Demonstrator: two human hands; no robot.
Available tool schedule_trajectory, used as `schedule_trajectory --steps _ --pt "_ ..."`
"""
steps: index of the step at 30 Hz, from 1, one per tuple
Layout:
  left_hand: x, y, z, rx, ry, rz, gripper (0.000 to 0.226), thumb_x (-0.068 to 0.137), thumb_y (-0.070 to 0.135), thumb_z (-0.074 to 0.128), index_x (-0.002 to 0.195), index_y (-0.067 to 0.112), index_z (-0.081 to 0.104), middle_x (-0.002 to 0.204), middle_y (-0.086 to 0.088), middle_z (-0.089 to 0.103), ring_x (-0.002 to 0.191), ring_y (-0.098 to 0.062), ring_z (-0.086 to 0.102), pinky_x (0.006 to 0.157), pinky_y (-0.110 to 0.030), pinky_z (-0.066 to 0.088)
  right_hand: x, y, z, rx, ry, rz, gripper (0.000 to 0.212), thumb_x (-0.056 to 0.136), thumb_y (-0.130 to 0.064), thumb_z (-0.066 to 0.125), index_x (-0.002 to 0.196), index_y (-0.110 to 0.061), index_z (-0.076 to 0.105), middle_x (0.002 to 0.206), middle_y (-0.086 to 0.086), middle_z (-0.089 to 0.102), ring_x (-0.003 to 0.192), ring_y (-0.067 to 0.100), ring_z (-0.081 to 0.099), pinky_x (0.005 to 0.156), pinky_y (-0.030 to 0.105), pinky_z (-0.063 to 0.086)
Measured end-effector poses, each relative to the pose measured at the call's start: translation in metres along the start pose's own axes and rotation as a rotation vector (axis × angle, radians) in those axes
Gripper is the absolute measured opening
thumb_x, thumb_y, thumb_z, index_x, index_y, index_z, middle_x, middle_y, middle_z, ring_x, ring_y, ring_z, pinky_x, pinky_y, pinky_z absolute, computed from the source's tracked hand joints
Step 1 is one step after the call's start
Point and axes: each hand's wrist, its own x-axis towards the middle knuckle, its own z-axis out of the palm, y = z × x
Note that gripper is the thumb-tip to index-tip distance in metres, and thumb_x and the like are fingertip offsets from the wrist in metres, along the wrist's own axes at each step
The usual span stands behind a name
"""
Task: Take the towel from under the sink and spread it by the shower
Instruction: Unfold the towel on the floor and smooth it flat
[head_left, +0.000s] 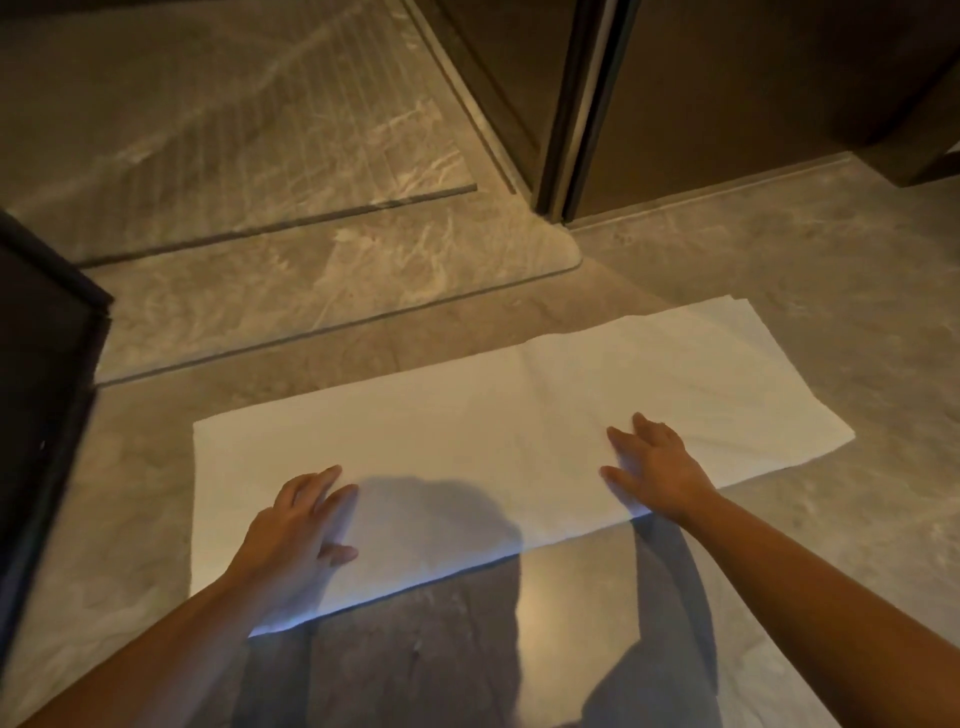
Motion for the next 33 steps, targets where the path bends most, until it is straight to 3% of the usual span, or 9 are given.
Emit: schedule_trajectory --steps 5,7,9,10,13,20,23,28,33 --pt "-0.019 -0.024 0.001 -0.143 0.023 -0.078 0.07 0.08 0.015 0.069 0.139 0.014 0.031 0.15 -0.003 0.015 0.139 -0.021 0.01 0.098 -0.015 0.013 -0.005 -0.041 0.012 -0.096 -0.068 -0.056 0.071 0.088 -0.054 0.044 0.144 -0.029 0.008 0.156 0.011 -0.008 0.141 0.038 -0.006 0.113 0.055 0.019" --pt "-0.029 -0.035 -0.004 -0.211 0.059 -0.084 0.068 0.079 0.014 0.069 0.138 0.012 0.035 0.147 0.001 0.019 0.14 -0.025 0.013 0.108 -0.027 0.014 -0.007 -0.057 0.018 -0.108 -0.079 -0.069 0.074 0.087 -0.056 0.044 0.144 -0.03 0.004 0.156 0.011 -0.012 0.14 0.038 -0.01 0.112 0.056 0.018" --pt "-0.038 -0.047 -0.009 -0.1 0.047 -0.063 0.069 0.08 0.028 0.068 0.139 0.02 0.035 0.15 0.002 0.02 0.139 -0.025 0.016 0.11 -0.043 0.023 -0.009 -0.07 0.025 -0.133 -0.077 -0.08 0.076 0.086 -0.058 0.043 0.144 -0.03 0.002 0.155 0.011 -0.013 0.14 0.039 -0.011 0.111 0.057 0.019" --pt "-0.041 -0.054 -0.009 -0.108 0.032 -0.084 0.068 0.08 0.029 0.068 0.139 0.022 0.035 0.152 0.0 0.019 0.139 -0.023 0.015 0.11 -0.045 0.025 -0.009 -0.076 0.027 -0.138 -0.073 -0.087 0.076 0.086 -0.058 0.043 0.144 -0.03 0.002 0.155 0.011 -0.013 0.14 0.039 -0.011 0.111 0.057 0.019" --pt "-0.048 -0.073 -0.004 -0.095 0.012 -0.129 0.067 0.079 0.018 0.07 0.137 0.02 0.036 0.154 -0.002 0.012 0.139 -0.019 0.01 0.11 -0.035 0.022 -0.007 -0.094 0.034 -0.133 -0.073 -0.102 0.077 0.084 -0.059 0.045 0.144 -0.031 0.004 0.155 0.012 -0.011 0.14 0.04 -0.01 0.111 0.057 0.022" --pt "-0.071 -0.112 -0.011 0.095 -0.063 -0.152 0.075 0.083 0.038 0.062 0.143 0.03 0.019 0.155 0.006 -0.004 0.141 -0.014 0.002 0.106 -0.037 0.031 -0.012 -0.131 0.057 -0.182 -0.075 -0.149 0.081 0.082 -0.063 0.045 0.143 -0.033 0.001 0.155 0.014 -0.012 0.139 0.043 -0.01 0.107 0.057 0.025" --pt "-0.076 -0.112 -0.015 0.092 -0.112 -0.204 0.074 0.086 0.038 0.058 0.144 0.029 0.013 0.155 0.005 -0.008 0.142 -0.015 -0.002 0.111 -0.041 0.025 -0.015 -0.139 0.059 -0.179 -0.073 -0.172 0.081 0.082 -0.063 0.046 0.143 -0.031 0.002 0.155 0.014 -0.01 0.139 0.043 -0.008 0.107 0.057 0.026" --pt "-0.078 -0.082 -0.007 0.026 -0.043 -0.353 0.071 0.085 0.054 0.05 0.142 0.033 0.015 0.156 -0.002 -0.005 0.142 -0.024 -0.006 0.111 -0.051 0.011 -0.016 -0.143 0.057 -0.217 0.035 -0.36 0.072 0.085 -0.058 0.045 0.143 -0.027 0.017 0.156 0.008 0.007 0.142 0.026 0.009 0.11 0.045 0.024" --pt "-0.072 -0.051 0.013 0.004 -0.109 -0.307 0.079 0.081 0.062 0.048 0.141 0.043 0.0 0.154 0.001 -0.019 0.14 -0.025 -0.016 0.109 -0.058 0.012 -0.018 -0.141 0.062 -0.264 -0.083 -0.413 0.079 0.08 -0.064 0.046 0.143 -0.035 0.009 0.156 0.005 -0.009 0.142 0.031 -0.007 0.109 0.056 0.02"
